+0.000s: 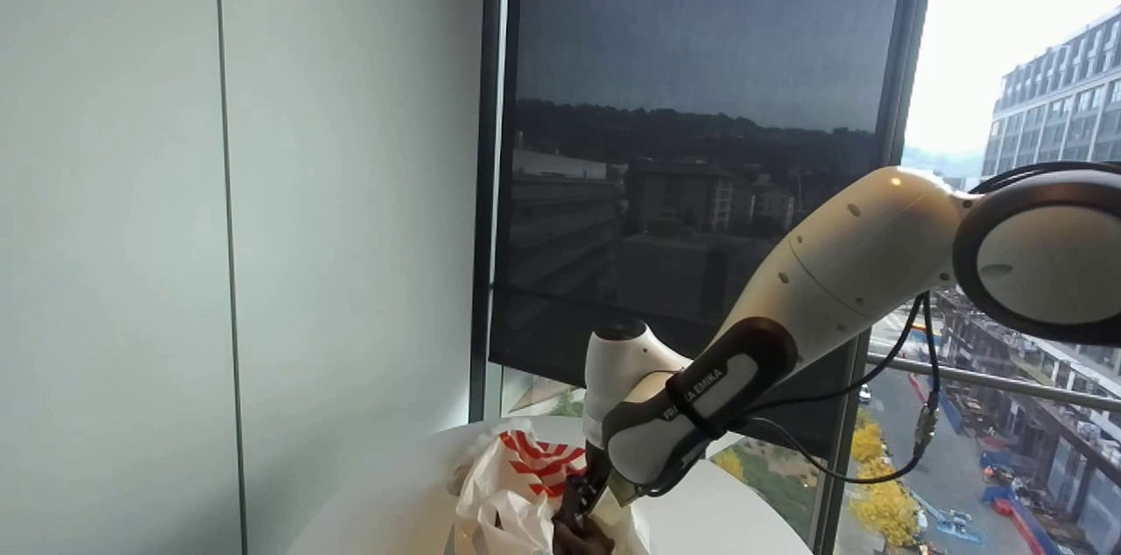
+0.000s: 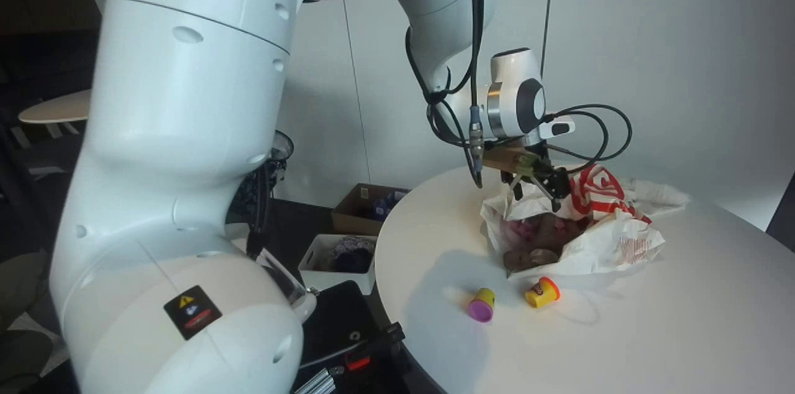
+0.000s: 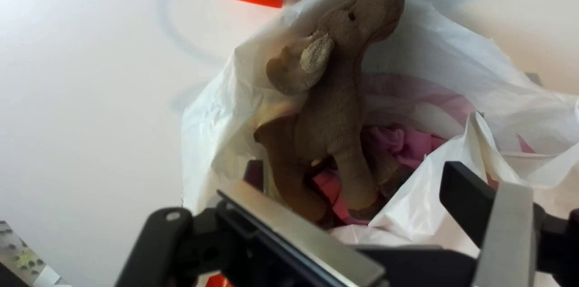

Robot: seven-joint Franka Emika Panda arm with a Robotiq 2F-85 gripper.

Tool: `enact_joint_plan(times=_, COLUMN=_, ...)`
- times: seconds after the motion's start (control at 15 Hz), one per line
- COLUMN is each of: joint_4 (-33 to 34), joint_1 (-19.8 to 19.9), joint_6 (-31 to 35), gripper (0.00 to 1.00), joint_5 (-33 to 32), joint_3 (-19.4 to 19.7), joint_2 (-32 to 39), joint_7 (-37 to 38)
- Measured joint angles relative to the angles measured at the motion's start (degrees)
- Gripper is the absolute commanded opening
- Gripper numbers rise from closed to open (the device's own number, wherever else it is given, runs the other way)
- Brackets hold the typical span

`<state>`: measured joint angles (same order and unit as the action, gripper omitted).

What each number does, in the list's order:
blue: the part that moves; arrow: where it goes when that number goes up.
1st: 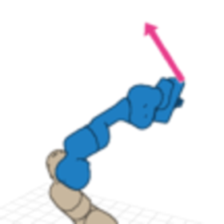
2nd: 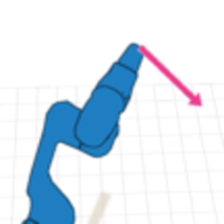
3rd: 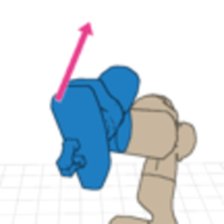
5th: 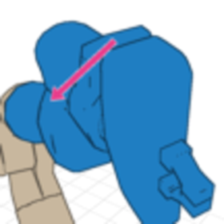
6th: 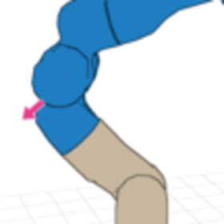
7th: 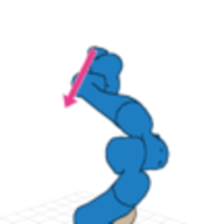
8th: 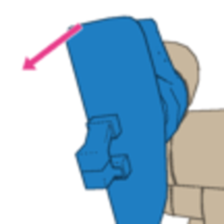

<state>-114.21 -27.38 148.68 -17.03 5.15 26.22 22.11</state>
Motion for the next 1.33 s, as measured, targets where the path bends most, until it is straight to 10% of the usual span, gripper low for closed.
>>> enact_joint_plan(times=0.33, joint_4=-11.1, joint_1=3.8, joint_6=-2.6, gripper=1.0, joint_5=0.4, joint_3=-3.5, joint_2=-8.3, joint_7=0.1)
enact_joint_plan(times=0.67, joint_4=-18.5, joint_1=9.1, joint_6=8.5, gripper=1.0, joint_5=-0.2, joint_3=-2.9, joint_2=-5.1, joint_7=0.0)
enact_joint_plan(times=1.33, joint_4=-13.2, joint_1=10.9, joint_6=19.7, gripper=1.0, joint_5=2.5, joint_3=-1.3, joint_2=8.9, joint_7=-4.1)
